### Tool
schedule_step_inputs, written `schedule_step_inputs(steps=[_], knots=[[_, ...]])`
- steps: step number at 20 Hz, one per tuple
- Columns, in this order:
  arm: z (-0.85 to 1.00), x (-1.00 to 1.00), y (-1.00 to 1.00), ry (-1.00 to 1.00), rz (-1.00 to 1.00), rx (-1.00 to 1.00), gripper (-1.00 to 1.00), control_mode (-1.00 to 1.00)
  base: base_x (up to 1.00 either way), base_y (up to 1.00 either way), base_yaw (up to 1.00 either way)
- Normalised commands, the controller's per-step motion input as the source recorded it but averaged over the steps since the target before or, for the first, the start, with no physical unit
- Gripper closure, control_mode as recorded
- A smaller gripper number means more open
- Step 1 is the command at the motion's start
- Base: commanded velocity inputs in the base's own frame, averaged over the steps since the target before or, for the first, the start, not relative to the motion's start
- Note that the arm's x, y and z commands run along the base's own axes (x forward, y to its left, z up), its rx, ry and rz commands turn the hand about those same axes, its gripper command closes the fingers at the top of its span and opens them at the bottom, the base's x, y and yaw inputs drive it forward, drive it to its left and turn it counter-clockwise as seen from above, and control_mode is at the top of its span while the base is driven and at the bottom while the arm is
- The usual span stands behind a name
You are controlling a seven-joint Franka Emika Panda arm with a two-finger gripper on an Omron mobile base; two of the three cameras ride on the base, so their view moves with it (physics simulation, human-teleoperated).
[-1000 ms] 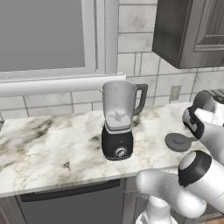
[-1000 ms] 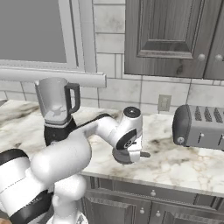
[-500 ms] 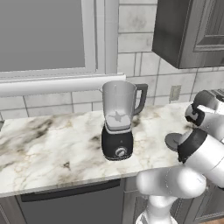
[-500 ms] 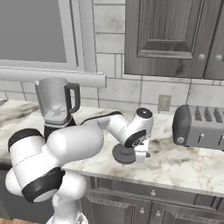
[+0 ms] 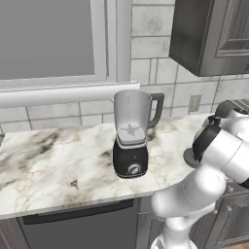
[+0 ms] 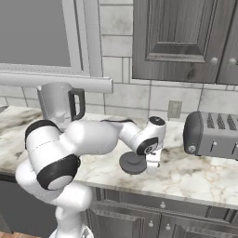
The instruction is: Close the lid blender by securely placing the lid on top.
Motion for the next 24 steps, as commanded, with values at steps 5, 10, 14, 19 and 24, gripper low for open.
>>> schedule_step_inputs(steps=[5,10,14,19,24], knots=[[-0.22,0.23,0.00,0.07,-0.01,0.00,-1.00,-1.00,0.00,0.00,0.00],[-0.17,0.26,0.00,0.02,-0.01,0.03,-1.00,-1.00,0.00,0.00,0.00],[-0.28,0.20,0.00,0.01,0.00,0.04,-1.00,-1.00,0.00,0.00,0.00],[-0.27,0.27,0.00,0.02,0.00,0.04,-1.00,-1.00,0.00,0.00,0.00],[-0.11,0.28,0.00,0.00,0.00,0.07,-1.00,-1.00,0.00,0.00,0.00]])
